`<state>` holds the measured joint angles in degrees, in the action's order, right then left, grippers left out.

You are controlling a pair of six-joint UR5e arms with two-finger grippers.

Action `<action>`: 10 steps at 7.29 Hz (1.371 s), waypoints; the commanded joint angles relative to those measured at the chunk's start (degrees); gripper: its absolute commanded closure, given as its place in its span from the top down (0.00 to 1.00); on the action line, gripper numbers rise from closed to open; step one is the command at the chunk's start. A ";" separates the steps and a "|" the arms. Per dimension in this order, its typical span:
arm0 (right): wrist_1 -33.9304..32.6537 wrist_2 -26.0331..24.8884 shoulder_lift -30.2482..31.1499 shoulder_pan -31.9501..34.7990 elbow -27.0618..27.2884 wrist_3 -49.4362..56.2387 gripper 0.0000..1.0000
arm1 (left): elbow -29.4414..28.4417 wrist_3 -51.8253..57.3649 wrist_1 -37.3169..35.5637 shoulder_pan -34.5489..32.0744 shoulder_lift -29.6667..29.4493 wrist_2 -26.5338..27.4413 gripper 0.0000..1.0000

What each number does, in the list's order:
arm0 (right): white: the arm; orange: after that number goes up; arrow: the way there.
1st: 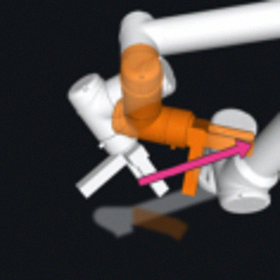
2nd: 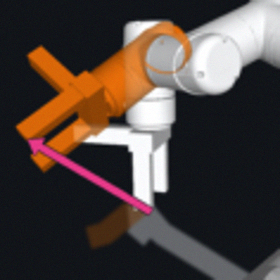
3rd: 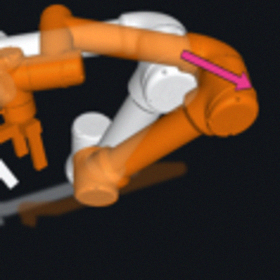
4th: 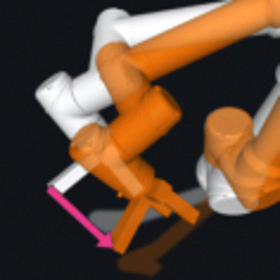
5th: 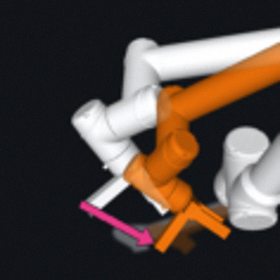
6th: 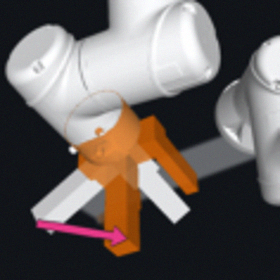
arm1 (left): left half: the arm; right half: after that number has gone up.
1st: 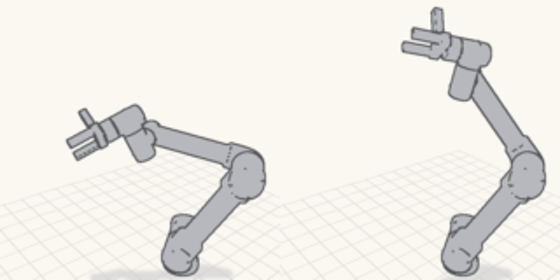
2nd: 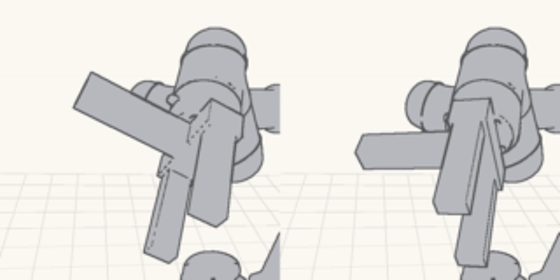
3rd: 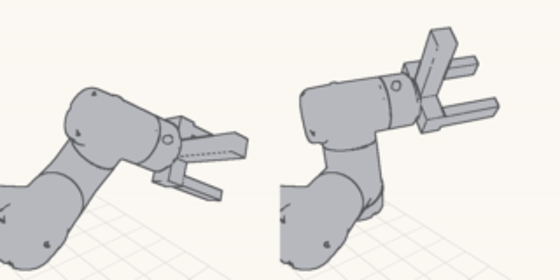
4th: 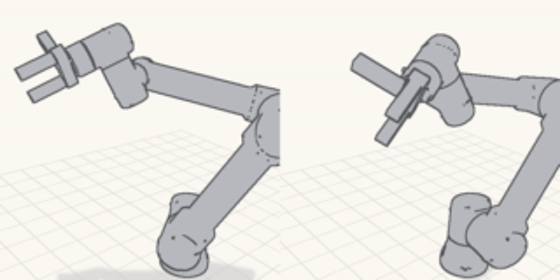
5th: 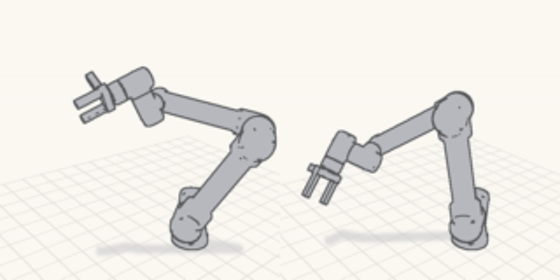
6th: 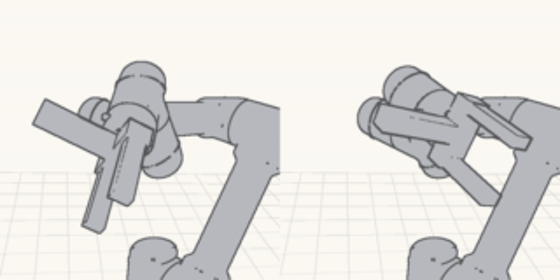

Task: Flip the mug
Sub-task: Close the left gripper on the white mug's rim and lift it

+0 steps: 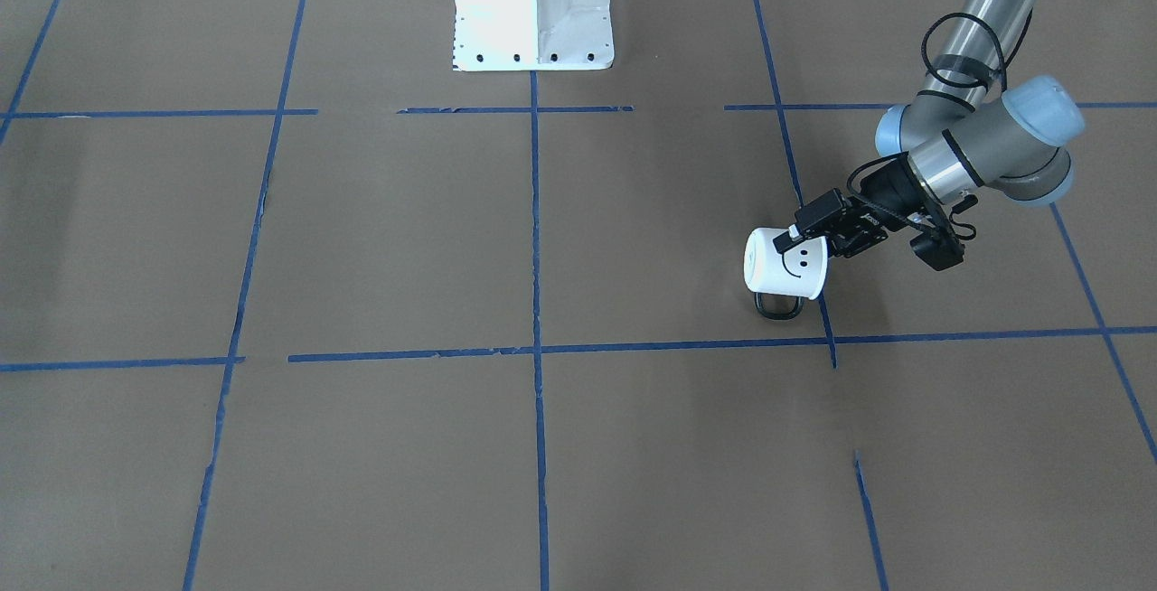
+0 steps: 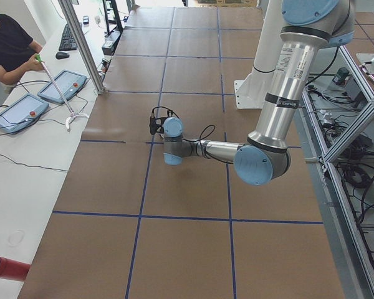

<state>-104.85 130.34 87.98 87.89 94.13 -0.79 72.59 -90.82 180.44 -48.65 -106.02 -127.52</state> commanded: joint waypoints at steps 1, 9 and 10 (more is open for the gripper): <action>0.00 0.00 0.00 0.00 0.00 0.00 1.00 | 0.44 -0.85 0.00 0.04 -0.15 -0.18 0.43; 0.00 0.00 0.00 0.00 0.00 0.00 1.00 | 4.04 -8.31 -0.70 0.04 -2.17 -0.71 0.00; 0.00 0.00 0.00 0.00 0.00 0.00 1.00 | 4.31 -8.32 -0.96 0.13 -2.96 -2.71 0.00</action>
<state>-104.85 130.34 87.98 87.89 94.13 -0.79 76.47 -98.61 179.75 -48.58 -108.14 -128.64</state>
